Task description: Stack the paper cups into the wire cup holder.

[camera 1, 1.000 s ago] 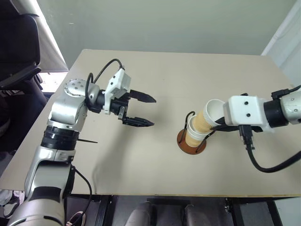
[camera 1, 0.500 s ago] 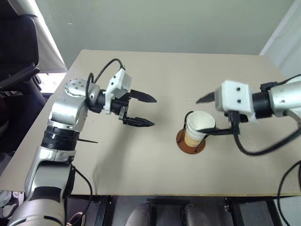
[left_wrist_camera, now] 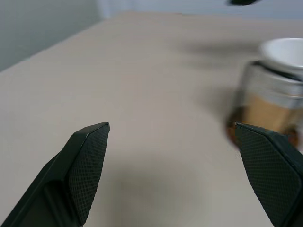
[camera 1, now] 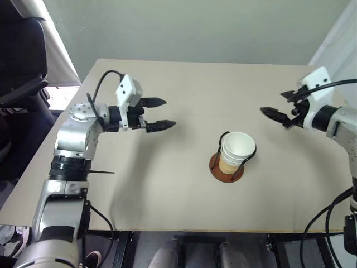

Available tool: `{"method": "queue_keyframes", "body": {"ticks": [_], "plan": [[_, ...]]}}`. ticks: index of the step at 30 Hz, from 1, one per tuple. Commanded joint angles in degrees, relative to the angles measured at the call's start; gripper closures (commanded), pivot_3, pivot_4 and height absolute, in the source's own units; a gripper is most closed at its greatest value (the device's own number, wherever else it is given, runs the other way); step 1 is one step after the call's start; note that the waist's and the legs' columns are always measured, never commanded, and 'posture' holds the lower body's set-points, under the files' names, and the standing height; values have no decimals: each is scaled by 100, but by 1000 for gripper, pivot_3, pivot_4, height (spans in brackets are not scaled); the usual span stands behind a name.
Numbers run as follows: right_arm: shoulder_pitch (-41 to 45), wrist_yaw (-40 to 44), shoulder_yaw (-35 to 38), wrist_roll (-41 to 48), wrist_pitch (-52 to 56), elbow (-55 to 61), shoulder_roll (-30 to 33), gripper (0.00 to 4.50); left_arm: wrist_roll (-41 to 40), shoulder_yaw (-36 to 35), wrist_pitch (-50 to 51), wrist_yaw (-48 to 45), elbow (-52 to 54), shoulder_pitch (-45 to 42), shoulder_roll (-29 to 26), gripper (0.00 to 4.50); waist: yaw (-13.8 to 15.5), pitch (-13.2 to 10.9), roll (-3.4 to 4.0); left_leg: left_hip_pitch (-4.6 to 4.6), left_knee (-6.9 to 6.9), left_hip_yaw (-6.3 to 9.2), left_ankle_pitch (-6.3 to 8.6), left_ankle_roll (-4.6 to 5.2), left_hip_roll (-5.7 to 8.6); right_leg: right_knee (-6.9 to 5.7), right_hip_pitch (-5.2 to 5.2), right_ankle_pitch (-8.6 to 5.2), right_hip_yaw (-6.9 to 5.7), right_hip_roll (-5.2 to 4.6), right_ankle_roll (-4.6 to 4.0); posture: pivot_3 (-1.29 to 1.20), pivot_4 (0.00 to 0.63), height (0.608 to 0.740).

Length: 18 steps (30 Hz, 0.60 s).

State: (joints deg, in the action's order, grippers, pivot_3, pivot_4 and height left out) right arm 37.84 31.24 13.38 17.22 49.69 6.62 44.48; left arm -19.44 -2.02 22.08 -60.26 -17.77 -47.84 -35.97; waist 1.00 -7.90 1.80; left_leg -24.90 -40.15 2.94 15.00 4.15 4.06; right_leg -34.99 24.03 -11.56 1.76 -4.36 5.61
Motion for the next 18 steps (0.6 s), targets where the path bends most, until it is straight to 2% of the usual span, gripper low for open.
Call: {"method": "queue_keyframes", "body": {"ticks": [1,6,11,18], "plan": [[-27,-1013,736,-278,-320,-730,-312,463,170,-445,-207,942,-52,164,106,0,2,0,1,0,0,1,0,0,0,2,2,0,0,0,0,0,150,740],[-128,-1785,1118,-534,-1209,-1656,-550,463,452,-634,-437,1847,12,737,239,0,4,3,5,-1,6,-2,0,-1,1,1,13,0,2,1,-1,0,150,740],[-229,-2550,1427,-684,-1892,-2692,-725,463,438,-1414,-631,3167,-223,1436,507,0,-3,3,5,0,7,0,-1,-3,1,-1,13,2,2,3,-5,0,150,740],[-128,-3230,1760,-655,-2512,-3958,-616,463,507,-1583,-783,3646,-45,2163,618,0,49,4,8,0,5,1,-2,-7,1,-5,14,8,0,4,-14,0,150,740]]}}
